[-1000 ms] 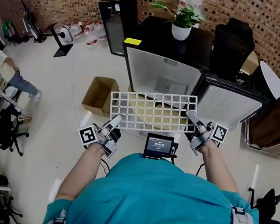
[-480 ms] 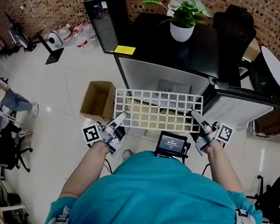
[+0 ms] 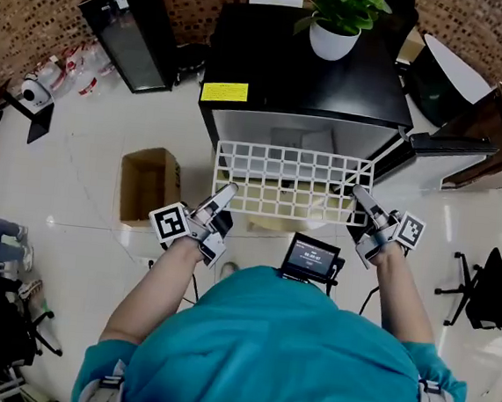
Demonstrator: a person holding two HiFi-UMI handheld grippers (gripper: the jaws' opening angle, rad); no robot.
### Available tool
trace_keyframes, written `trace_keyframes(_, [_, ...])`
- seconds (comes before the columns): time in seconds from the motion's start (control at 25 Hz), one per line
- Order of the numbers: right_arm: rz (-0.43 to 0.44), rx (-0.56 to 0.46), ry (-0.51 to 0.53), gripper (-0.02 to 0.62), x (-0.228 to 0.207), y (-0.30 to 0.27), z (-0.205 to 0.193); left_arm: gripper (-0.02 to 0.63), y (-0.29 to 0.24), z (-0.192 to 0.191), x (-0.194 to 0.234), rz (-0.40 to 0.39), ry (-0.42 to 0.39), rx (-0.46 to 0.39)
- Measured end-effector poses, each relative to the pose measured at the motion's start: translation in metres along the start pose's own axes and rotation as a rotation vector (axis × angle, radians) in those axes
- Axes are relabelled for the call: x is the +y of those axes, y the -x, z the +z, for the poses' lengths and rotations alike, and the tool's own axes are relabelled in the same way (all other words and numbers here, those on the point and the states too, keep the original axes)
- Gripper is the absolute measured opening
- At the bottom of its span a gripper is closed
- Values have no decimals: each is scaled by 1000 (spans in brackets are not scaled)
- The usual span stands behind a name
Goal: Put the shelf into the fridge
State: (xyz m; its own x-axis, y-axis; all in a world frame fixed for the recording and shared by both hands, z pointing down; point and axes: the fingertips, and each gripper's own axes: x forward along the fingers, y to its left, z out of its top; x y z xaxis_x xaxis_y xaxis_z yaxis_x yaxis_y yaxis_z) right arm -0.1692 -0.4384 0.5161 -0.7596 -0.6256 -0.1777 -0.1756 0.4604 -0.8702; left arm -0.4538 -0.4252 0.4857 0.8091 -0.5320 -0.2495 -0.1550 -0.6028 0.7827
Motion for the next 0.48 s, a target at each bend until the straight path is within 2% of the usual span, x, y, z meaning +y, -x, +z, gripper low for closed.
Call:
trace_keyframes(0.2, [-18, -15, -4, 34, -6, -7, 16, 38, -17, 10, 11, 3, 27, 7])
trace_keyframes(0.36, [-5, -10, -25, 34, -8, -30, 31, 38, -22, 29, 28, 38, 53, -51])
trace_keyframes(0.48, [3, -8, -26, 34, -5, -31, 37, 38, -23, 27, 28, 59, 58, -71])
